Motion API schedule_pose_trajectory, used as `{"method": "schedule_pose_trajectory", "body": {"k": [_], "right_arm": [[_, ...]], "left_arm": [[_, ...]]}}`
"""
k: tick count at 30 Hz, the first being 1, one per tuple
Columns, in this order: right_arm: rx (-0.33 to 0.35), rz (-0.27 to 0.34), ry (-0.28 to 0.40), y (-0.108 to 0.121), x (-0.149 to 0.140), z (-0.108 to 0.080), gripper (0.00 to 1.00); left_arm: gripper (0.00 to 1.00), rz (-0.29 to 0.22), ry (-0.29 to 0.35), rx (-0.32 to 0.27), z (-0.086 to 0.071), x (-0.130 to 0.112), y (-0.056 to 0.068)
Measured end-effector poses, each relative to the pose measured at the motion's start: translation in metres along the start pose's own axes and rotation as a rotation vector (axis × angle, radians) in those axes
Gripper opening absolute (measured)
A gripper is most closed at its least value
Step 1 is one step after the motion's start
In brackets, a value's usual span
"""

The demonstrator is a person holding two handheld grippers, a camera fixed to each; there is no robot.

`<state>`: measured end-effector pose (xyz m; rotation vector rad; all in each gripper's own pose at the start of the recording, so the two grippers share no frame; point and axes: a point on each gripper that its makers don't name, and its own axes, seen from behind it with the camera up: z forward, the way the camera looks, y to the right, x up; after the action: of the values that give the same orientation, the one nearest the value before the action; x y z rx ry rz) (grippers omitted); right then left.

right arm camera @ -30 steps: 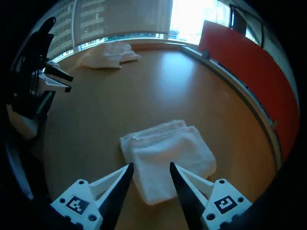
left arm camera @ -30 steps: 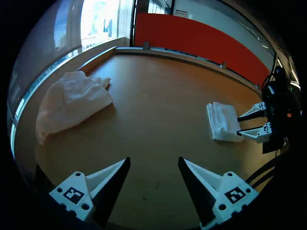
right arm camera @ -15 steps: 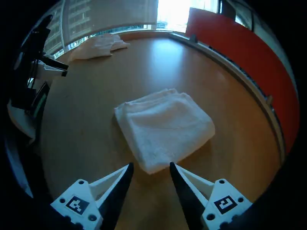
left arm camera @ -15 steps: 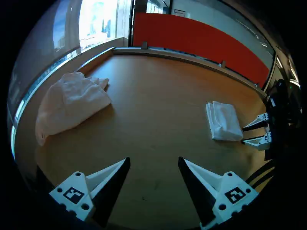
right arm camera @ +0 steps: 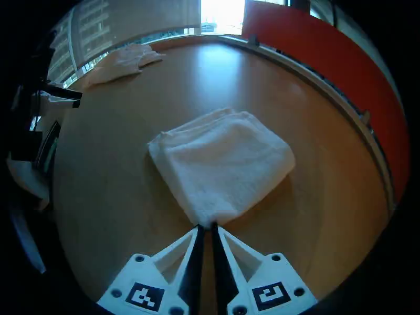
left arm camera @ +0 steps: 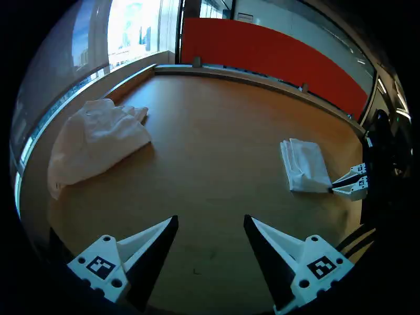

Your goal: Fold towel

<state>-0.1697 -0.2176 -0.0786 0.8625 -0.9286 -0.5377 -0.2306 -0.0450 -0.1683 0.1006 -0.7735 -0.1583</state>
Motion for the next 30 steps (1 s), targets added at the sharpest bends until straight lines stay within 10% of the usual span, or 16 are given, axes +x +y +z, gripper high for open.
{"method": "schedule_pose_trajectory", "body": {"k": [13, 30], "right_arm": [[-0.045, -0.018, 0.053, 0.013, 0.022, -0.017, 0.04], [-0.125, -0.091, 0.199, 0.048, 0.118, -0.091, 0.04]], "left_arm": [[0.92, 0.012, 0.007, -0.021, 0.003, 0.007, 0.008], [0.92, 0.037, 0.050, -0.068, 0.009, 0.035, 0.029]]}}
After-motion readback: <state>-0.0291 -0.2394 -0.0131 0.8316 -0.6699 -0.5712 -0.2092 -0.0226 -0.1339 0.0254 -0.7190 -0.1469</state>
